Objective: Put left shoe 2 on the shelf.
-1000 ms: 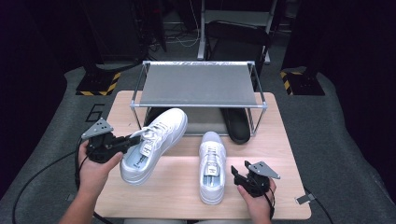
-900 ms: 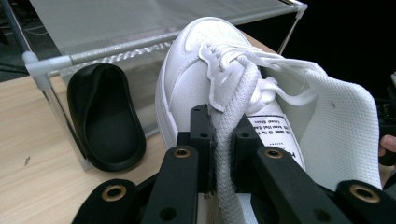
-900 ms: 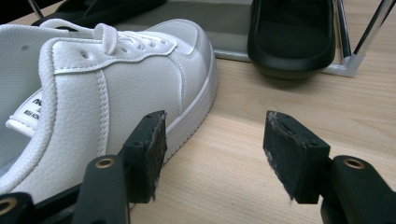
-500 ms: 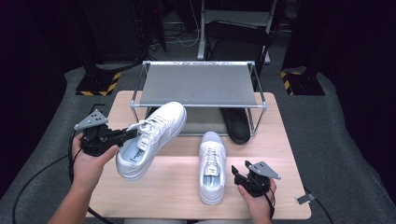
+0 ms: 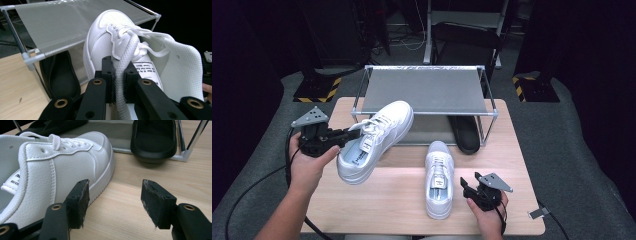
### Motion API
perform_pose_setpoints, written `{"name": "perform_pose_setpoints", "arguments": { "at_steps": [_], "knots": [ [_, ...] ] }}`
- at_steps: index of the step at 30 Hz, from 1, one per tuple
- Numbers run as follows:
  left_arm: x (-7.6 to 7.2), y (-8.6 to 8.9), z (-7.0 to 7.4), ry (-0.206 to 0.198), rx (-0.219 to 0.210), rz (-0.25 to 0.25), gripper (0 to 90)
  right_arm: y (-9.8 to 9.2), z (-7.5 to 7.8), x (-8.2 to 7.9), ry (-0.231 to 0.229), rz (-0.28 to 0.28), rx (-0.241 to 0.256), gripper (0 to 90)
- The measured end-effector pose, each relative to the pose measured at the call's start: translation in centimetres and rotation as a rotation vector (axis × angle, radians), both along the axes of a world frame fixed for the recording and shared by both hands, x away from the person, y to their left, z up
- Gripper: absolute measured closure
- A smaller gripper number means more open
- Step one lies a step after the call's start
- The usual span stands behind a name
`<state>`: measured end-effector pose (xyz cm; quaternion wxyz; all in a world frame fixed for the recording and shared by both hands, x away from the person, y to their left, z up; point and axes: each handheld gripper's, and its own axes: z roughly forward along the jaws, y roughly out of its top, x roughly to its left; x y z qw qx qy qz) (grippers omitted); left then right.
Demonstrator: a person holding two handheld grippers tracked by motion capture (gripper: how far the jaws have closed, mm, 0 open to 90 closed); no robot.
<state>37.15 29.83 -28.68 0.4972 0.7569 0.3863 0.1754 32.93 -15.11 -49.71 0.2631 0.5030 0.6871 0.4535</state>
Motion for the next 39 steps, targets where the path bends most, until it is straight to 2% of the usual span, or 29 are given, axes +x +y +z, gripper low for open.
{"name": "perform_pose_setpoints", "arguments": {
  "at_steps": [5, 6, 7, 19, 31, 32, 39],
  "knots": [
    [0.5, -0.1, 0.7, -0.011, -0.004, 0.007, 83.0, 0.0, 0.0, 0.0, 0.004, 0.000, 0.001, 39.3],
    [0.6, -0.1, 0.8, -0.009, -0.006, 0.007, 83.0, 0.0, -0.1, 0.0, 0.004, 0.014, -0.009, 39.3],
    [0.8, -0.1, 1.0, -0.011, -0.007, 0.011, 83.0, 0.1, -0.1, 0.0, 0.003, 0.002, 0.000, 39.3],
    [3.0, 0.1, 1.4, -0.006, -0.028, 0.051, 82.9, 0.0, -0.2, 0.1, 0.005, 0.001, -0.004, 39.3],
    [4.9, -0.2, 1.0, 0.011, -0.049, 0.082, 83.0, 0.0, -0.2, 0.1, 0.005, -0.004, 0.014, 39.3],
    [5.1, -0.2, 1.0, 0.009, -0.050, 0.083, 82.9, -0.1, -0.2, 0.1, 0.005, -0.003, 0.002, 39.3],
    [6.1, -0.6, 0.8, 0.018, -0.049, 0.101, 82.9, -0.2, -0.2, 0.1, 0.001, -0.011, 0.003, 39.3]
  ]
}}
